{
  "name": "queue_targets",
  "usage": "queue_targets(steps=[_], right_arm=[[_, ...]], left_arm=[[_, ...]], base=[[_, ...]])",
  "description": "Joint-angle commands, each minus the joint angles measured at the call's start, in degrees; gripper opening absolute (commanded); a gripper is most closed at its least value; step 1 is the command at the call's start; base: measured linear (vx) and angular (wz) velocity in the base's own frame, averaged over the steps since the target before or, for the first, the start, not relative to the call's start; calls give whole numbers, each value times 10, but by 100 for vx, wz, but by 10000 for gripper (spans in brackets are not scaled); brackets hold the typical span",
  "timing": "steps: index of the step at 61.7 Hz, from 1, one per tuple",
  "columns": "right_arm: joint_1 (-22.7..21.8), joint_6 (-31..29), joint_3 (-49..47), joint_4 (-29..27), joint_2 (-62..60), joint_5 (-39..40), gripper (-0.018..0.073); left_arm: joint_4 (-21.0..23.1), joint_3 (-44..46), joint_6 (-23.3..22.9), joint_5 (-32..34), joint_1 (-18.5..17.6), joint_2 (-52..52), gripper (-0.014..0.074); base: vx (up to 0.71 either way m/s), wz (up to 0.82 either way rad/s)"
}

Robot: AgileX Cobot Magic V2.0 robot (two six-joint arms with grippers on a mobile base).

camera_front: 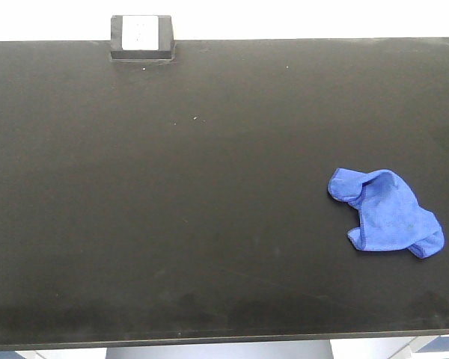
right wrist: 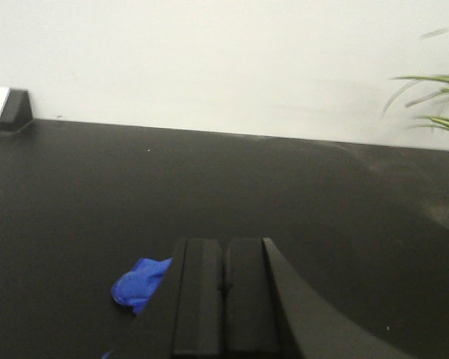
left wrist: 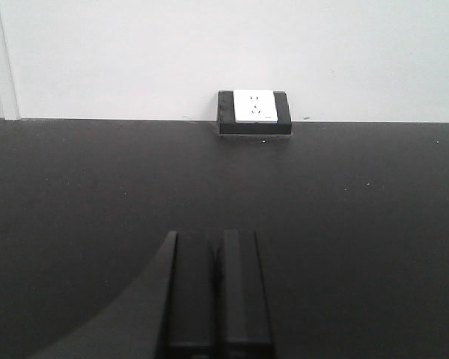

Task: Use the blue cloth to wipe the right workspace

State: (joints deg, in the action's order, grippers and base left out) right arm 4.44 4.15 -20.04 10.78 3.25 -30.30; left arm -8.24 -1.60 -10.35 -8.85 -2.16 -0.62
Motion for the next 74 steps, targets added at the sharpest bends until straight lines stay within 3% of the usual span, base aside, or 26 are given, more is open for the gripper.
queue_targets(steps=[1, 9, 16, 23, 28, 36, 58, 74], right_arm=[[-3, -64, 32, -16, -16, 80, -13], [-3, -80, 97, -31, -43, 112, -10], [-5, -79, 166, -35, -44, 204, -7], [-33, -79, 234, -91, -44, 324, -8], [-76, -76, 228, -149, -44, 303, -8], [-117, -73, 229, -170, -44, 293, -6], [-76, -69, 228, -152, -44, 292, -3], [-76, -69, 228, -141, -44, 292, -1]], left_arm=[[-1, -17, -5, 48, -3, -9, -6], [-1, -17, -5, 48, -3, -9, -6], [-1, -17, -5, 48, -3, -9, -6], [-1, -17, -5, 48, -3, -9, -6], [-1, -17, -5, 48, -3, -9, -6], [-1, -17, -5, 48, -3, -9, -6], [-1, -17, -5, 48, -3, -9, -6], [-1, -17, -5, 48, -3, -9, -6]], base=[[0, 0], [0, 0], [0, 0], [0, 0], [0, 0], [0, 0], [0, 0], [0, 0]])
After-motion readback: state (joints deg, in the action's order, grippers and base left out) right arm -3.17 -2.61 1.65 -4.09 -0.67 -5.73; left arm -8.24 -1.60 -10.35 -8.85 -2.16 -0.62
